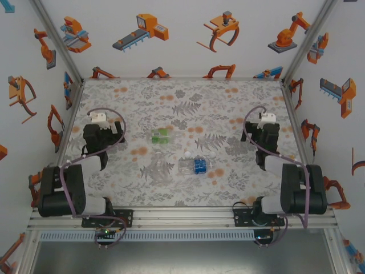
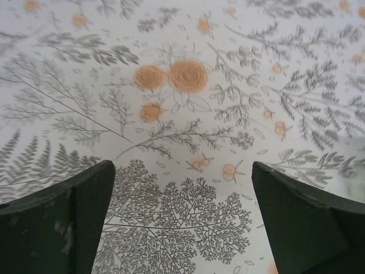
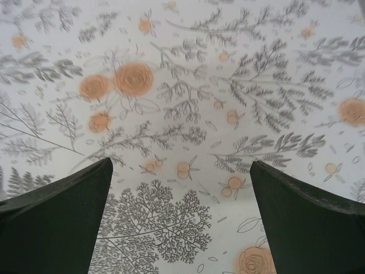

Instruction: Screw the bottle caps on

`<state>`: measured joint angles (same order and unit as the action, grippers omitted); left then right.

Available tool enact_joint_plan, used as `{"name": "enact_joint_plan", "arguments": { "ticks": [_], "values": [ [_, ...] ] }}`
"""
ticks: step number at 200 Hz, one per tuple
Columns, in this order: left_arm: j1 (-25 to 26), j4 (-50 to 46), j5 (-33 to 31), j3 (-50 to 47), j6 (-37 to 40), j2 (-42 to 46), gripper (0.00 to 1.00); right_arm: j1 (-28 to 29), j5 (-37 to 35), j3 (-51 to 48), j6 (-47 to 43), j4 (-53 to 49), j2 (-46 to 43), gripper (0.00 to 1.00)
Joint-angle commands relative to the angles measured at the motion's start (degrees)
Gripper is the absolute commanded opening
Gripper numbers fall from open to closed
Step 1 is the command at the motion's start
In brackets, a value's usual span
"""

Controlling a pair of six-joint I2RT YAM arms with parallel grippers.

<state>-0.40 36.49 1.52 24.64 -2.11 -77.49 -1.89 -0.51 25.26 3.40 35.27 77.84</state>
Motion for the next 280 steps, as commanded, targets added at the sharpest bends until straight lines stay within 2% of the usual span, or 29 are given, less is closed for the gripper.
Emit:
{"name": "enact_joint_plan", "arguments": {
  "ticks": [1, 20, 44, 77, 99, 110, 132, 197, 245, 280],
  "values": [
    [1.7, -10.8, -6.4, 4.3, -2.6, 5.2, 0.97, -0.1, 4.2, 5.1, 0.9, -12.3, -4.5, 0.92],
    [3.4, -19.5, -7.3, 8.7, -3.9, 8.6, 0.97, 0.7, 8.3, 9.1, 2.5, -21.4, -7.1, 0.89],
    [6.3, -29.6, -2.2, 14.6, -2.5, 11.4, 0.97, 2.0, 12.6, 13.9, 6.8, -32.9, -9.6, 0.84],
    [11.0, -41.9, 9.9, 22.3, 3.5, 12.4, 0.99, 5.0, 15.8, 18.1, 10.6, -45.3, -12.2, 0.8],
    [16.0, -46.6, 19.6, 25.6, 10.1, 11.7, 0.99, 6.0, 15.6, 18.8, 10.1, -50.0, -14.1, 0.79],
    [19.1, -49.8, 22.4, 27.7, 13.4, 10.7, 0.99, 6.0, 15.2, 18.7, 10.1, -51.3, -15.1, 0.79],
    [25.8, -54.6, 23.4, 31.5, 18.7, 8.2, 0.99, 6.1, 13.8, 18.3, 9.9, -52.7, -17.3, 0.79],
    [43.8, -62.9, 20.9, 41.5, 26.3, -2.9, 0.99, 6.1, 10.9, 17.9, 9.9, -53.9, -20.3, 0.78],
    [52.5, -63.5, 20.8, 43.9, 30.7, -11.0, 0.98, 6.1, 11.1, 17.5, 10.2, -53.7, -20.2, 0.78],
    [55.1, -60.1, 23.0, 42.8, 33.4, -15.5, 0.98, 6.2, 11.3, 17.4, 10.2, -53.9, -20.3, 0.78]
  ]
}}
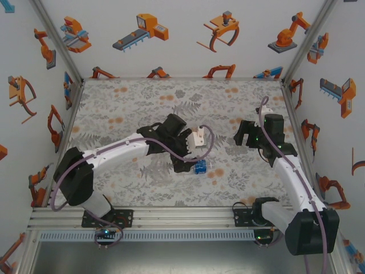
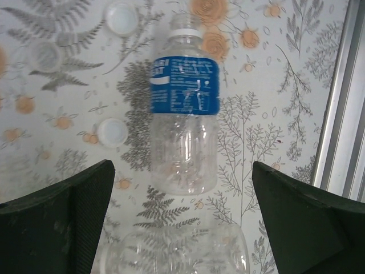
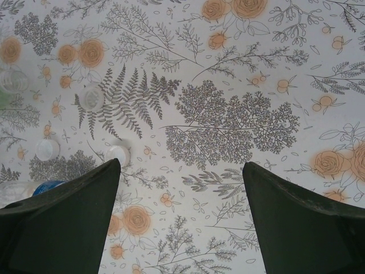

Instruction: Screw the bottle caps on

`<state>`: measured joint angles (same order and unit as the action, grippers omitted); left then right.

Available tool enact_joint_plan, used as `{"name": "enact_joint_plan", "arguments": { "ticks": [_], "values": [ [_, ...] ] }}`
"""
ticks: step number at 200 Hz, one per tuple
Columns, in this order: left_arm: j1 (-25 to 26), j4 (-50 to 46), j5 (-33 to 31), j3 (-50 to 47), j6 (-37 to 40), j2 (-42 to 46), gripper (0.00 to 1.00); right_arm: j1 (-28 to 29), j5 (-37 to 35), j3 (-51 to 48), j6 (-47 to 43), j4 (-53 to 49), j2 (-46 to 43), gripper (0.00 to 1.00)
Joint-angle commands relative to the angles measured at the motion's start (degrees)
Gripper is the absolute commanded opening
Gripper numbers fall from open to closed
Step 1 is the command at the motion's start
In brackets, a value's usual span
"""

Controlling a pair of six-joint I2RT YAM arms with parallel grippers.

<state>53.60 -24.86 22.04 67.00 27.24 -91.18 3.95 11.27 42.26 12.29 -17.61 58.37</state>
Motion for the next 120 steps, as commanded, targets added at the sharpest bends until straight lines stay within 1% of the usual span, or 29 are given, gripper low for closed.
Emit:
{"name": "enact_joint_plan", "arguments": {
  "ticks": [1, 18, 42, 72, 96, 120],
  "values": [
    [1.1, 1.5, 2.6, 0.4, 4.0, -1.9, 0.98, 0.3, -0.5, 0.4, 1.2, -1.1, -0.9, 0.78],
    [1.6, 5.1, 3.1, -1.2, 4.6, -3.5, 0.99, 0.3, -0.5, 0.2, 1.1, -1.1, -1.0, 0.78],
    [1.9, 7.0, 1.3, -0.9, 4.6, -7.5, 0.99, 0.3, -0.6, 0.0, 0.9, -1.7, -1.4, 0.78],
    [2.3, 7.5, 0.2, -0.3, 5.1, -11.5, 0.93, 0.3, -0.5, -0.3, 0.6, -2.8, -1.7, 0.78],
    [2.5, 9.2, -1.2, -1.1, 5.2, -13.0, 0.91, 0.3, -0.7, -0.9, 0.1, -3.1, -2.4, 0.78],
    [2.5, 9.3, -2.0, -1.3, 5.5, -13.9, 0.83, 0.3, -0.6, -0.6, 0.2, -4.0, -2.9, 0.78]
  ]
}}
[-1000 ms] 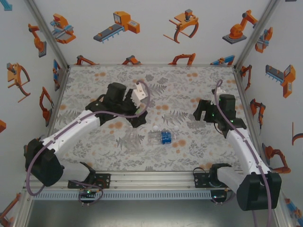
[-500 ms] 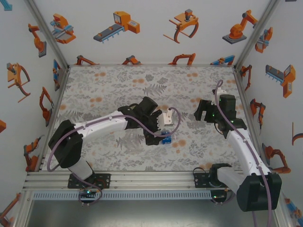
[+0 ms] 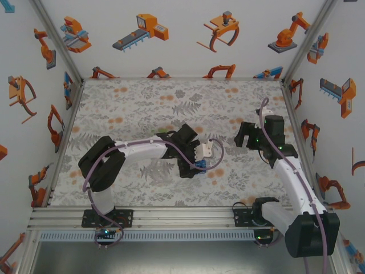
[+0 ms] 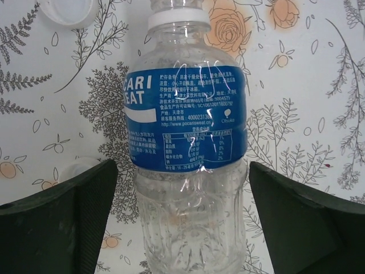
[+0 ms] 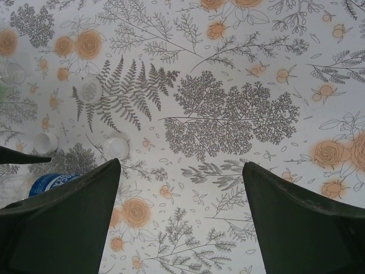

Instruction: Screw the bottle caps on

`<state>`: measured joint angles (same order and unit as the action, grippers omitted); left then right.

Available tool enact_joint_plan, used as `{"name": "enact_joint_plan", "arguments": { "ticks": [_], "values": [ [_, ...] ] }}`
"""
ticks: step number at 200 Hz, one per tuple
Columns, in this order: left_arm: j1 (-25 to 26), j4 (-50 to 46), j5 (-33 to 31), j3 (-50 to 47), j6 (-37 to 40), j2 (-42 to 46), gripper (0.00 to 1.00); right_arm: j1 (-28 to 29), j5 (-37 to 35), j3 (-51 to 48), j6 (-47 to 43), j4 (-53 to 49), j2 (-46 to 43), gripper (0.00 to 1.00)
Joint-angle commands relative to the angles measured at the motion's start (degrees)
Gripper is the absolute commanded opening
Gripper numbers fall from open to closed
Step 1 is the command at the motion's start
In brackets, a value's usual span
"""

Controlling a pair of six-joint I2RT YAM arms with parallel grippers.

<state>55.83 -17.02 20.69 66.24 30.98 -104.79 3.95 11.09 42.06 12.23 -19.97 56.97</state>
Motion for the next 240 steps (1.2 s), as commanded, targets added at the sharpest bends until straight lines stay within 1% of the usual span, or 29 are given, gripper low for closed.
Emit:
{"name": "enact_joint_plan", "arguments": {
  "ticks": [1, 14, 53, 94, 124, 153, 185, 197, 211, 219, 240],
  "values": [
    [0.2, 1.4, -0.6, -0.5, 1.8, -0.4, 0.82, 0.3, -0.5, -0.4, 0.2, -1.6, -1.5, 0.78],
    [0.2, 1.5, -0.7, -0.5, 2.0, -0.5, 0.77, 0.3, -0.5, -0.2, 0.1, -1.9, -1.8, 0.78],
    [0.2, 1.7, -0.9, -0.6, 2.2, -0.7, 0.64, 0.3, -0.8, 0.9, -0.1, -3.0, -2.6, 0.77],
    [-0.3, 3.4, -0.7, -1.3, 0.6, 2.1, 0.58, 0.5, 0.7, 2.5, 1.4, -3.5, -4.4, 0.76],
    [-2.8, 9.6, 2.3, -3.8, -3.8, 7.3, 0.54, 0.8, 4.3, 3.1, 4.0, -0.5, -6.9, 0.75],
    [-6.4, 17.0, 5.8, -6.7, -9.3, 13.1, 0.51, 1.5, 10.0, 2.6, 9.2, 6.5, -9.2, 0.75],
    [-8.9, 23.7, 7.7, -8.3, -14.3, 18.1, 0.51, 4.1, 15.1, -0.5, 19.2, 21.4, -11.0, 0.75],
    [-9.3, 25.7, 7.4, -8.4, -16.1, 19.5, 0.5, 5.9, 14.9, -1.9, 23.1, 27.3, -11.1, 0.76],
    [-9.7, 28.6, 6.5, -8.9, -18.7, 21.1, 0.49, 8.3, 13.8, -3.2, 27.1, 33.4, -10.8, 0.81],
    [-10.1, 30.9, 6.0, -9.3, -20.3, 21.9, 0.49, 9.9, 12.4, -3.5, 28.9, 35.4, -10.4, 0.85],
    [-10.4, 36.7, 5.7, -10.8, -24.3, 24.2, 0.48, 14.4, 7.8, -4.0, 32.1, 39.4, -8.8, 0.87]
  ]
}}
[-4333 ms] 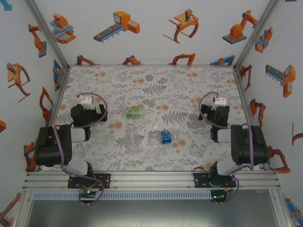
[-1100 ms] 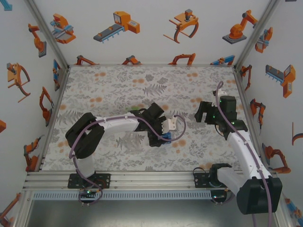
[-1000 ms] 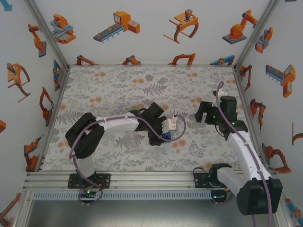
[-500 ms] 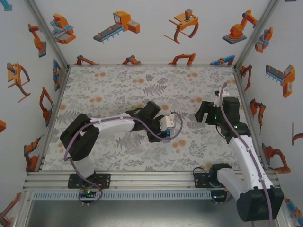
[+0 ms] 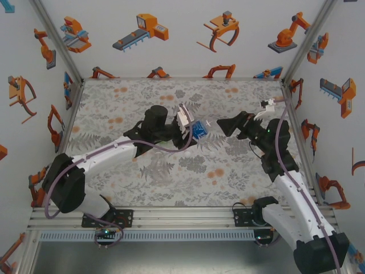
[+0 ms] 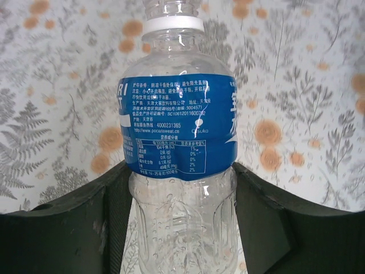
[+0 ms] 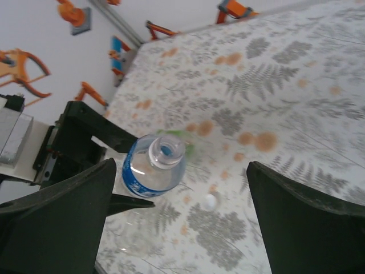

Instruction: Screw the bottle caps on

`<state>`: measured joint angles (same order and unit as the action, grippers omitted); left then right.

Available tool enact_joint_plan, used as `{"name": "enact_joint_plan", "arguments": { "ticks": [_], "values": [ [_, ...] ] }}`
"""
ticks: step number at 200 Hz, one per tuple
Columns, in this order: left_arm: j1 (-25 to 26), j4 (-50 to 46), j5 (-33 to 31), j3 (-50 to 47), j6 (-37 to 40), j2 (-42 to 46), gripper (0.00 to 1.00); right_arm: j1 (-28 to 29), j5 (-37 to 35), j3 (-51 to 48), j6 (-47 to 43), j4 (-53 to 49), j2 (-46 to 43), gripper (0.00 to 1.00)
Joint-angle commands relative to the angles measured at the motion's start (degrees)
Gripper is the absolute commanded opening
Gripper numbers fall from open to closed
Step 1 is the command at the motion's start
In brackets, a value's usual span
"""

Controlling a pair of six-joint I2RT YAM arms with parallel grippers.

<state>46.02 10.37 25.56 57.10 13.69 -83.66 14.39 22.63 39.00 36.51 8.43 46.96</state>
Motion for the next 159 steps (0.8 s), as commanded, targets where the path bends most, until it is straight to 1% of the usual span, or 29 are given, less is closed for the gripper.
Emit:
{"name": "enact_joint_plan", "arguments": {
  "ticks": [1, 22, 65, 96, 129, 147, 159],
  "values": [
    [-0.6, 9.5, 0.8, -1.8, -7.2, 3.0, 0.48, 4.2, -4.0, -0.9, 8.0, 11.1, 1.2, 0.88],
    [-0.8, 12.9, 0.5, -2.3, -10.0, 4.5, 0.47, 8.5, -8.7, -1.5, 9.6, 14.1, 3.2, 0.89],
    [-0.7, 16.2, 0.8, -2.2, -13.2, 6.1, 0.47, 13.2, -11.9, -3.0, 14.9, 23.9, 8.5, 0.89],
    [-0.7, 16.7, 1.2, -2.1, -13.7, 6.4, 0.47, 16.5, -16.0, -2.8, 18.5, 28.0, 12.7, 0.85],
    [-0.7, 16.5, 0.4, -1.9, -14.1, 6.3, 0.47, 19.6, -16.5, -1.2, 19.9, 32.0, 17.0, 0.8],
    [-0.6, 16.4, 0.0, -1.8, -14.3, 6.3, 0.47, 21.0, -17.5, -0.5, 19.7, 32.0, 17.9, 0.75],
    [-0.6, 15.7, -0.1, -1.4, -14.3, 6.1, 0.47, 21.6, -18.2, -0.3, 19.1, 32.1, 18.0, 0.69]
  ]
}}
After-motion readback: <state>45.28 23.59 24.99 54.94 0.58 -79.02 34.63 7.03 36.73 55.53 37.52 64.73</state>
